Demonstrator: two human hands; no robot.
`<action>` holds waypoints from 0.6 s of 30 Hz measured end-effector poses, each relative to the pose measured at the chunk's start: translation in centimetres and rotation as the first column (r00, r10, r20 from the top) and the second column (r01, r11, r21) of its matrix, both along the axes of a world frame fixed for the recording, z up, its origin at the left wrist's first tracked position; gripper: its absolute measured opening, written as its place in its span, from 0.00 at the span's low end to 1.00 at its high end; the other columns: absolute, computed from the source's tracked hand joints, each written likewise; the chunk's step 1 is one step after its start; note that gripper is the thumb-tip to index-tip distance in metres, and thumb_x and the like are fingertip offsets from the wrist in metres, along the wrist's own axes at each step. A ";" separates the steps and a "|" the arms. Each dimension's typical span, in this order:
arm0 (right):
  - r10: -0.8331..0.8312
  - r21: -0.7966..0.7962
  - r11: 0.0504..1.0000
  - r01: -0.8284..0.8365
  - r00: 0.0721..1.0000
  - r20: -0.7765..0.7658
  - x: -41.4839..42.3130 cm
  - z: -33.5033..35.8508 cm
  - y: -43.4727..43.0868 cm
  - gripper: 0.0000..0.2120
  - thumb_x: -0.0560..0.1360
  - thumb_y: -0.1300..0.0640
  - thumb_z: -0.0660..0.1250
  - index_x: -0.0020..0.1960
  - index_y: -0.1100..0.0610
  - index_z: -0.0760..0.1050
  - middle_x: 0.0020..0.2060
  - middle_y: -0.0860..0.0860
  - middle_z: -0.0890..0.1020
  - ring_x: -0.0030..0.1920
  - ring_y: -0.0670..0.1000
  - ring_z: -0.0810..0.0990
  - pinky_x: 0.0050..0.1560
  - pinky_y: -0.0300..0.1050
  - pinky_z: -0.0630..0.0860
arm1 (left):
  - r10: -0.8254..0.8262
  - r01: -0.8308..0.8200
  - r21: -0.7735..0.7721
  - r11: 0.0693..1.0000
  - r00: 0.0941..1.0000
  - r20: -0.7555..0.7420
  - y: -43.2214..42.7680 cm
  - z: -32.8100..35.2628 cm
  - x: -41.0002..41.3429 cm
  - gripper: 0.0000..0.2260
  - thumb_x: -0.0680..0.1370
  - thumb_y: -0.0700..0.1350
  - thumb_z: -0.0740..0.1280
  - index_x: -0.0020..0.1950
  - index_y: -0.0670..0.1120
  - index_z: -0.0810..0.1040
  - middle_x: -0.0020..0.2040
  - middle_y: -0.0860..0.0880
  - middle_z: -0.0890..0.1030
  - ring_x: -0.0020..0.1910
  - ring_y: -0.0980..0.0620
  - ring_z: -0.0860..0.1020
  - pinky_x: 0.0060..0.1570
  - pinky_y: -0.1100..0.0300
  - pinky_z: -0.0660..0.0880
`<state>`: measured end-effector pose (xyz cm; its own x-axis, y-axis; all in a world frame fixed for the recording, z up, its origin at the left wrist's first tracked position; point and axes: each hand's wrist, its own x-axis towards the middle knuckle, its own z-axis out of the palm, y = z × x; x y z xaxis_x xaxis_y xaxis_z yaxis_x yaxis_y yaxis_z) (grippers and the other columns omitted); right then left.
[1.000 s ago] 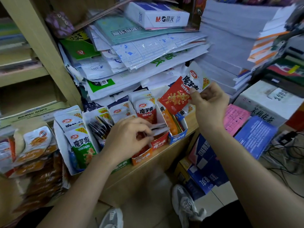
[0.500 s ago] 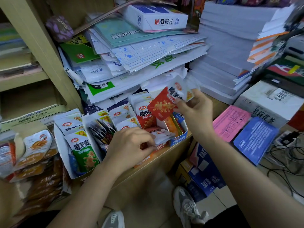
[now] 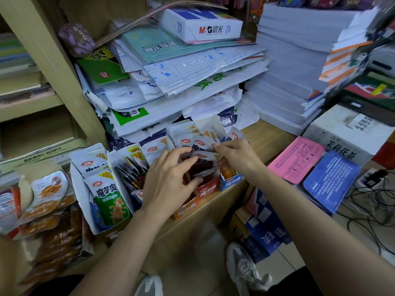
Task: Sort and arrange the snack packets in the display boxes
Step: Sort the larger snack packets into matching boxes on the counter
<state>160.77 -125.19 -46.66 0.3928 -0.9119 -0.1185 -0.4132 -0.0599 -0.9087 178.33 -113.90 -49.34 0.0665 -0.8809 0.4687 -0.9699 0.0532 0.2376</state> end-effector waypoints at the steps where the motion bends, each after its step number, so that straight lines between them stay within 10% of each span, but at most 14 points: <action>1: -0.001 0.054 0.999 -0.003 0.998 0.062 -0.1 0.2 0.2 0.12 0.83 0.53 0.64 0.58 0.59 0.83 0.36 0.56 0.84 0.34 0.50 0.82 0.41 0.47 0.82 | 0.013 -0.013 0.020 1.000 1.000 -0.004 -0.1 0.1 0.1 0.26 0.71 0.59 0.77 0.67 0.52 0.81 0.67 0.52 0.77 0.63 0.48 0.74 0.59 0.47 0.75; 7: -0.043 -0.056 0.996 0.062 0.955 0.293 -1.3 0.5 2.1 0.09 0.78 0.65 0.67 0.56 0.57 0.72 0.54 0.56 0.80 0.45 0.58 0.86 0.43 0.57 0.84 | 0.024 -0.010 0.097 0.995 0.990 -0.139 -0.4 0.1 0.6 0.37 0.68 0.63 0.78 0.74 0.54 0.73 0.71 0.56 0.71 0.69 0.52 0.69 0.66 0.51 0.70; 13: 0.244 -0.480 0.814 -0.327 0.943 -0.229 -2.3 -1.8 3.4 0.10 0.73 0.64 0.72 0.52 0.53 0.80 0.52 0.43 0.79 0.54 0.43 0.80 0.50 0.43 0.82 | 0.014 0.024 0.131 0.991 0.958 -0.285 -0.3 0.9 1.0 0.39 0.65 0.63 0.79 0.74 0.56 0.73 0.72 0.60 0.69 0.70 0.57 0.67 0.66 0.52 0.69; 18: 0.203 -0.513 0.801 -0.308 0.947 -0.250 -3.3 -2.9 3.1 0.12 0.70 0.69 0.75 0.41 0.53 0.81 0.45 0.42 0.80 0.47 0.42 0.82 0.48 0.47 0.82 | -0.062 0.140 0.319 0.937 0.969 -0.241 0.1 1.4 1.7 0.54 0.60 0.70 0.77 0.81 0.58 0.59 0.78 0.64 0.55 0.76 0.58 0.60 0.70 0.49 0.66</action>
